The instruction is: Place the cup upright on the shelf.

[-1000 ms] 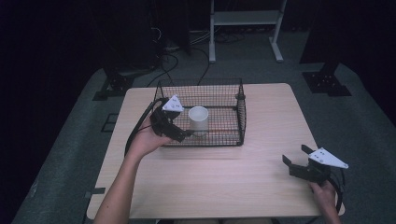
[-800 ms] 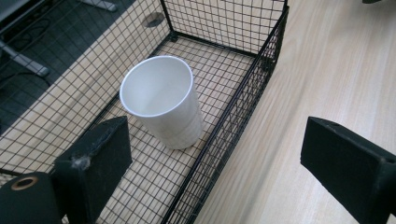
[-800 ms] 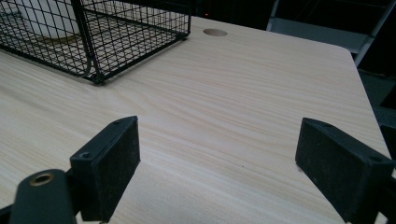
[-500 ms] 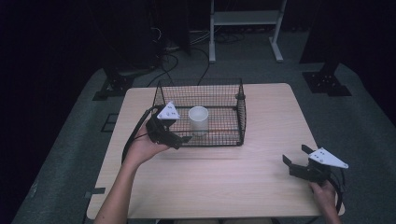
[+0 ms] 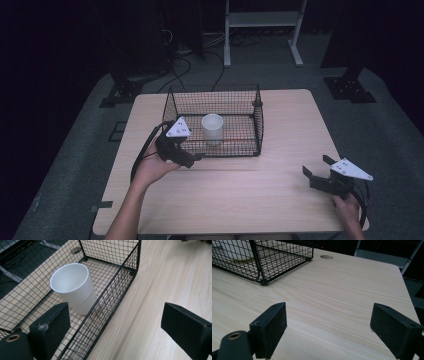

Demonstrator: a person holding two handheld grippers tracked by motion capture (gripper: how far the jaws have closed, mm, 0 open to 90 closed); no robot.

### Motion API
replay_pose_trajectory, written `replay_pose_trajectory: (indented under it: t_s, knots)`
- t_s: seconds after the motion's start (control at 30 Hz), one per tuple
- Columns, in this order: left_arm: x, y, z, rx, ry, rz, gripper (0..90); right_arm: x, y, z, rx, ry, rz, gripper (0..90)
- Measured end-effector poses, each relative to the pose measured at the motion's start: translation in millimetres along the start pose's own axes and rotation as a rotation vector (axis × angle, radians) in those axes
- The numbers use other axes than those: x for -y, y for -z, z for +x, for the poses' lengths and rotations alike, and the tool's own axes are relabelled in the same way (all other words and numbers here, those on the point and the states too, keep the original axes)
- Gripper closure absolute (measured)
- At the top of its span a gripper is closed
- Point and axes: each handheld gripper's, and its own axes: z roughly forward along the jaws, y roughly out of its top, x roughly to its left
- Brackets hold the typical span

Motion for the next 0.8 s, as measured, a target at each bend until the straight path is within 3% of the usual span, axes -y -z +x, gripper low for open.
replay_pose_trajectory:
  t_s: [0.53, 0.8]
  knots:
    - [15.0, 7.0, -13.3, -0.013, 0.006, -0.031, 8.0, 0.0, -0.1, 0.2, 0.001, 0.001, 0.001, 13.1]
    - [26.3, 9.9, -17.7, -0.012, 0.03, -0.044, 8.0, -0.1, -0.1, 0.2, 0.001, 0.002, 0.002, 13.0]
